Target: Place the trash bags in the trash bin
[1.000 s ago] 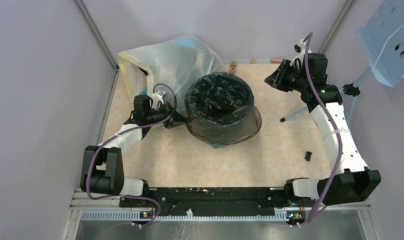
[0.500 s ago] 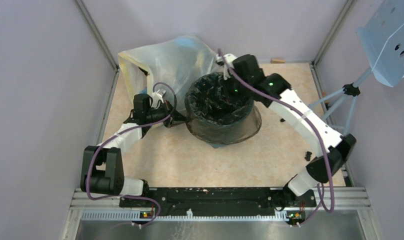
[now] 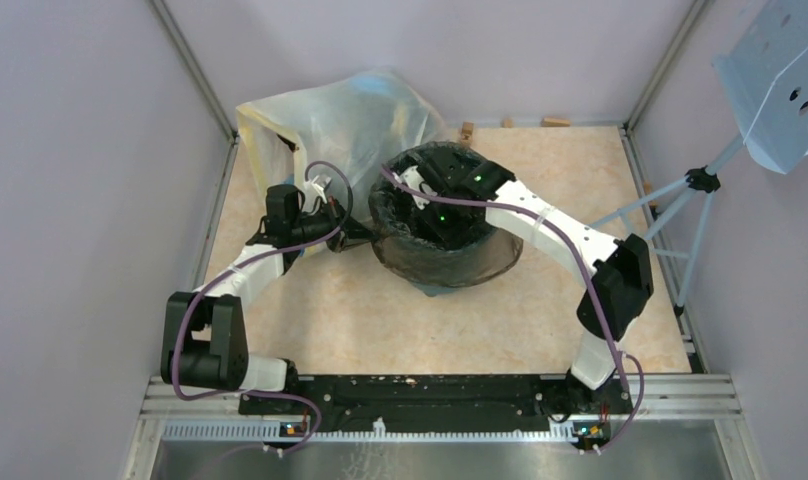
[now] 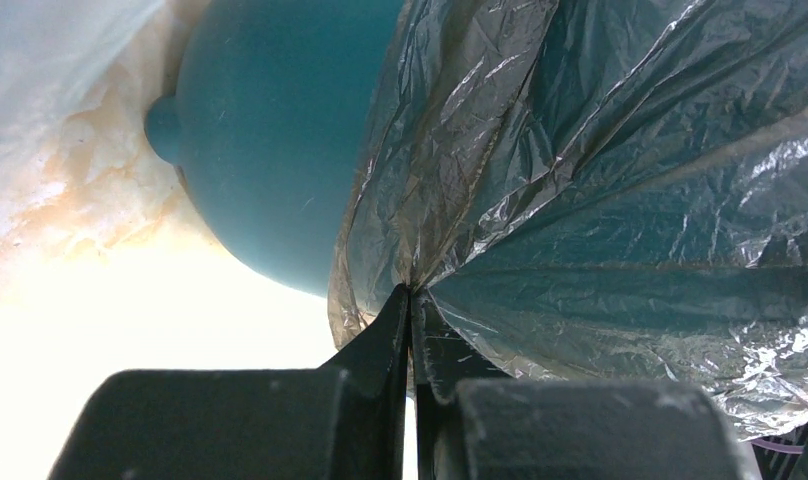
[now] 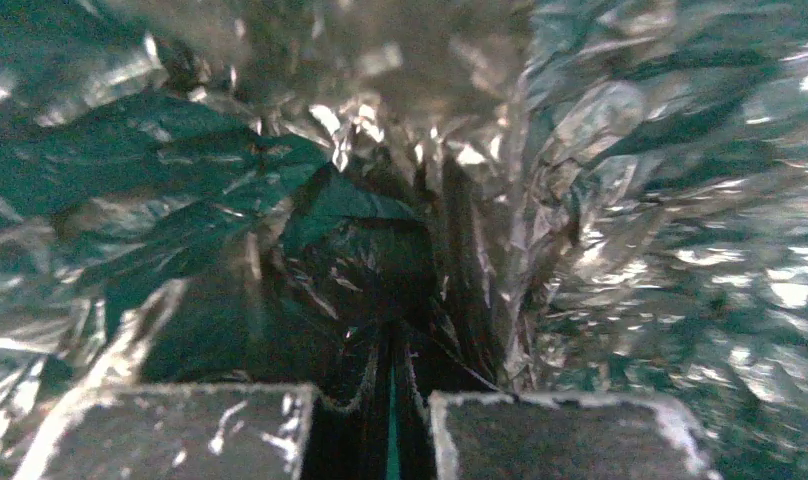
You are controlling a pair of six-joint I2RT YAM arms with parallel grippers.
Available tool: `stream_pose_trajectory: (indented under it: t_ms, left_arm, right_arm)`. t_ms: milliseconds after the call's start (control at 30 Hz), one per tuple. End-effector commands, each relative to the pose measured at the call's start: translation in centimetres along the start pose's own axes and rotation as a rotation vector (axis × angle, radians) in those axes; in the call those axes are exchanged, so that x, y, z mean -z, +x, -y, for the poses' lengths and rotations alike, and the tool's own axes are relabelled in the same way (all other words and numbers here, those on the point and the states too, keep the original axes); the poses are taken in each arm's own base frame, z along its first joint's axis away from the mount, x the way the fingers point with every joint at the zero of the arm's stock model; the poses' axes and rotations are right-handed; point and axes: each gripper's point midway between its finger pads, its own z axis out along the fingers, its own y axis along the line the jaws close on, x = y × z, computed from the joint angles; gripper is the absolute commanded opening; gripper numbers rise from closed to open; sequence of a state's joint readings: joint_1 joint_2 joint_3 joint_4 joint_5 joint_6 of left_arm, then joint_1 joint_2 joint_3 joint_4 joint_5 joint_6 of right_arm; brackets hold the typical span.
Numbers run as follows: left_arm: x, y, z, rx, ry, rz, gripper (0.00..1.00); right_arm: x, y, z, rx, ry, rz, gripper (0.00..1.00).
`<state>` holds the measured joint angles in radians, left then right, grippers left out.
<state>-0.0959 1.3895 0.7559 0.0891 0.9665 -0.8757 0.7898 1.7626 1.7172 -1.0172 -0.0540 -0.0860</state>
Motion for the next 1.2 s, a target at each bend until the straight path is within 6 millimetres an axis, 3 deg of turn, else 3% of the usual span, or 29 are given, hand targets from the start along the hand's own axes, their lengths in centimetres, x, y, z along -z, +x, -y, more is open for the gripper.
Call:
stream_pose_trajectory:
  t_ms: [0, 500, 700, 833, 1167]
  left_arm:
    - [0.1, -1.3, 1.8, -0.073, 0.031, 0.029, 0.06]
    - [0.1, -1.7, 2.5, -0.075, 0.038, 0.035, 0.06]
    - [0.5, -2.4, 4.2, -0.084, 0.055, 0.038, 0.14]
    - [0.9, -2.4, 5.3, -0.091, 0.069, 0.049, 0.16]
    - [0.9, -2.7, 5.9, -0.089, 0.084, 0.047, 0.19]
  right_arm:
    - [-2.2, 2.2, -0.4, 0.004, -0.016, -0.079, 0.0]
    - [-6.2, 4.9, 0.8, -0.173, -0.062, -0.159, 0.0]
    - [-6.8, 5.2, 2.4, -0.31, -0.044, -0.164, 0.0]
    - [-7.2, 5.0, 2.7, -0.308, -0.034, -0.158, 0.0]
    - [-8.6, 5.5, 3.4, -0.298, 0.003, -0.148, 0.0]
